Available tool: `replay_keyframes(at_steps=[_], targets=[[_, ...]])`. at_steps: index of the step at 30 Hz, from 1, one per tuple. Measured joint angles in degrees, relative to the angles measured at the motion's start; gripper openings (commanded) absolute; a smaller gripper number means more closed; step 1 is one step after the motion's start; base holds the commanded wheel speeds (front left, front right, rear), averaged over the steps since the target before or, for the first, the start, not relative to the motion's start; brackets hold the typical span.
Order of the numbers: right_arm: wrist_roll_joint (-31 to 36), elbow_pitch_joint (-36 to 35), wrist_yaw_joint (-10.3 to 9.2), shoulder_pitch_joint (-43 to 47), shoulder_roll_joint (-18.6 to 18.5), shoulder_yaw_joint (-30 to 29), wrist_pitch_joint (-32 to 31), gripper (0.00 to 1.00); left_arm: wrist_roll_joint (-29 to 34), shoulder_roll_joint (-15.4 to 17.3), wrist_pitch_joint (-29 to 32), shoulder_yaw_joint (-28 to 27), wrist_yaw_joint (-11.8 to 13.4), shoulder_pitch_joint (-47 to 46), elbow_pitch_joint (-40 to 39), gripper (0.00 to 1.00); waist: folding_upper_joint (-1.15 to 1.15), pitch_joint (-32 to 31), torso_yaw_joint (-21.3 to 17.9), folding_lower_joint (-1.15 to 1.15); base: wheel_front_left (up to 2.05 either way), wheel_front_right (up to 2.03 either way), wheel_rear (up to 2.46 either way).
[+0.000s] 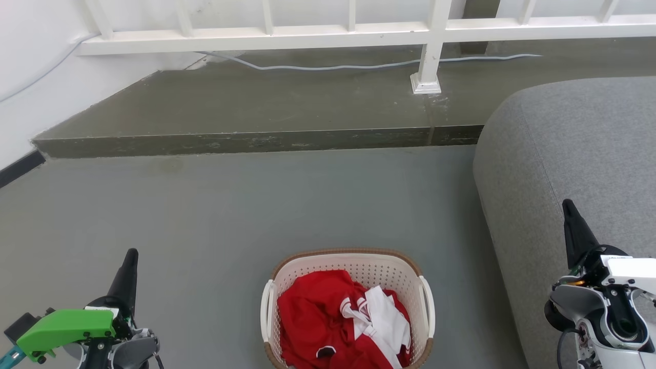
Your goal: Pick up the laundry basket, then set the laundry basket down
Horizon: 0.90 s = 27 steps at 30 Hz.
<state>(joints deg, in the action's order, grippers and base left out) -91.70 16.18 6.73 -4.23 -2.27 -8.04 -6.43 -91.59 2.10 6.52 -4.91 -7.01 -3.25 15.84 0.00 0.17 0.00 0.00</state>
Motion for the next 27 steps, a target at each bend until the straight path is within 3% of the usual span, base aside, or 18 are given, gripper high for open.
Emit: replay_keyframes(at_steps=[27], targets=[[-0.1,0.0,0.0,0.0,0.0,0.0,0.0,0.0,0.0,0.0,0.0,0.0,0.0,0.0,0.0,0.0,0.0,0.0,0.0,0.0,0.0,0.0,0.0]])
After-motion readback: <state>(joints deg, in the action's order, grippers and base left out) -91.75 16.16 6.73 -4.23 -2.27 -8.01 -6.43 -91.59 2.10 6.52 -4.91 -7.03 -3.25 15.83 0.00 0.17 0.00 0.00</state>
